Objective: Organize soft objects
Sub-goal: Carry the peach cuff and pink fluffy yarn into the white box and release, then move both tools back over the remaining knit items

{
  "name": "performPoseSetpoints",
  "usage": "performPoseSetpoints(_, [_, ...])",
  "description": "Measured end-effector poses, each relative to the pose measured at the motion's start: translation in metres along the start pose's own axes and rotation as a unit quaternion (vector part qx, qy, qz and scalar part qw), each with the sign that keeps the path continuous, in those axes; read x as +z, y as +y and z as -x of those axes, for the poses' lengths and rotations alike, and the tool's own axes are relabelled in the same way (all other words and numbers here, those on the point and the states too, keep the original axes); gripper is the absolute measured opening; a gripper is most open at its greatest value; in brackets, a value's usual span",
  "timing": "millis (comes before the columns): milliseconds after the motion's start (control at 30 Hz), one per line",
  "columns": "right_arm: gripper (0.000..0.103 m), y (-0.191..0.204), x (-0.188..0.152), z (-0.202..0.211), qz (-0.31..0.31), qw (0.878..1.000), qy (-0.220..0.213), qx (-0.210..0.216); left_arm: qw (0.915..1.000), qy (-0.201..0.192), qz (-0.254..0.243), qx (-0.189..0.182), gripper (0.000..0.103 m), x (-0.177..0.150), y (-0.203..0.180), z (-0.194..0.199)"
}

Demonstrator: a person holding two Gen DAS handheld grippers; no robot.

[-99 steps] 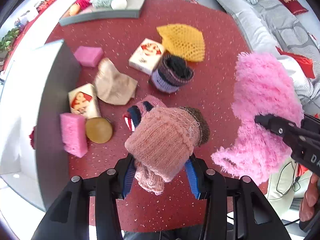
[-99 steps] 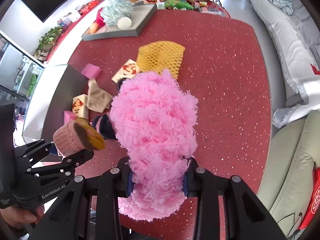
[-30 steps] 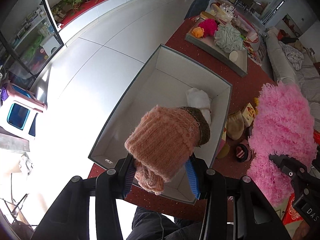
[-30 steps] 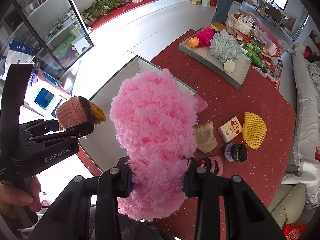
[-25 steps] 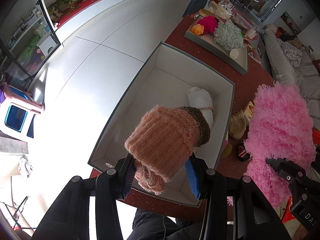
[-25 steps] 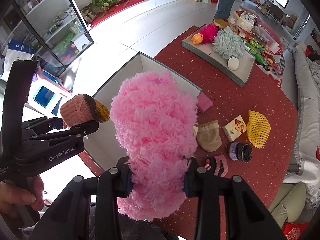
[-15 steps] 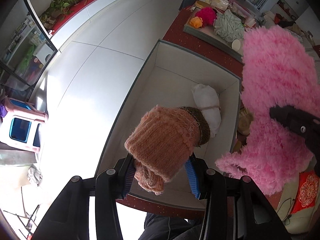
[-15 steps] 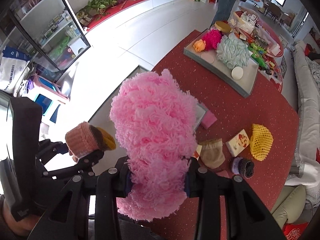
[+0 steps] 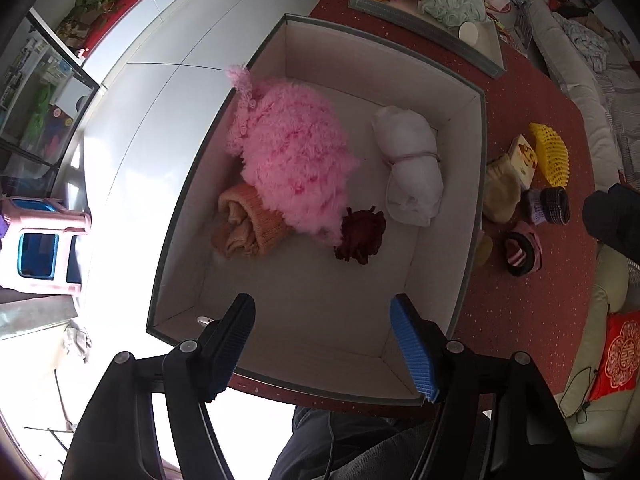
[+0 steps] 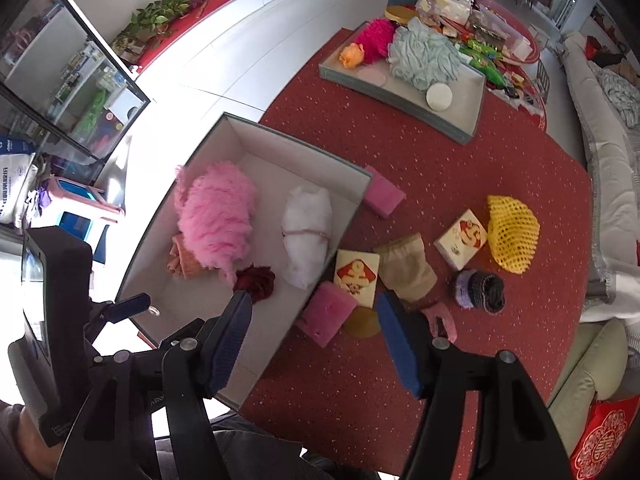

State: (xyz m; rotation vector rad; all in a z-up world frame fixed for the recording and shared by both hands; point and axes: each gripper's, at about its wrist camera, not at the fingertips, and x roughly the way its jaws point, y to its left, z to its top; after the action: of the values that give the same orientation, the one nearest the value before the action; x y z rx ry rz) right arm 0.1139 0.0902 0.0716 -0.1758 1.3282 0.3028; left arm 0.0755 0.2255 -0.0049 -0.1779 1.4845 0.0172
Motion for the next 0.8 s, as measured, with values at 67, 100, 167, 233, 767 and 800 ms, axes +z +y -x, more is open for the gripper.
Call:
performPoseSetpoints(67, [0.069,-0.012,-0.009,-0.002,-0.01,1.0,0.005,-0.007,0.9999,-0.007,-0.014,-0.004,0.071,0.002,-0.01,0.004])
performPoseSetpoints(100, [0.069,-0.019,-0.013,-0.002,-0.018,1.0,0.007,-0.012,0.9997,-0.011,-0.023,-0.006,0.071,0.002,-0.018,0.007])
performPoseSetpoints(167, [0.069,-0.038,-0.023,-0.004,-0.045,0.999,0.014,-0.018,0.9988,-0.014,-0.044,-0.015,0.071,0.002,-0.033,0.01])
performPoseSetpoints(233, [0.069,-0.059,-0.033,-0.005,-0.075,0.997,0.019,-0.027,0.9969,-0.015,-0.072,-0.027,0.071,0.0,-0.054,0.013])
performPoseSetpoints(767, [0.07,-0.213,-0.105,-0.028,-0.159,0.985,0.054,-0.05,0.972,-0.013,-0.229,-0.048,0.071,-0.02,-0.219,-0.022])
performPoseSetpoints(800, [0.071,-0.22,-0.107,-0.03,-0.155,0.985,0.055,-0.048,0.9714,-0.02,-0.233,-0.044,0.072,-0.019,-0.227,-0.03])
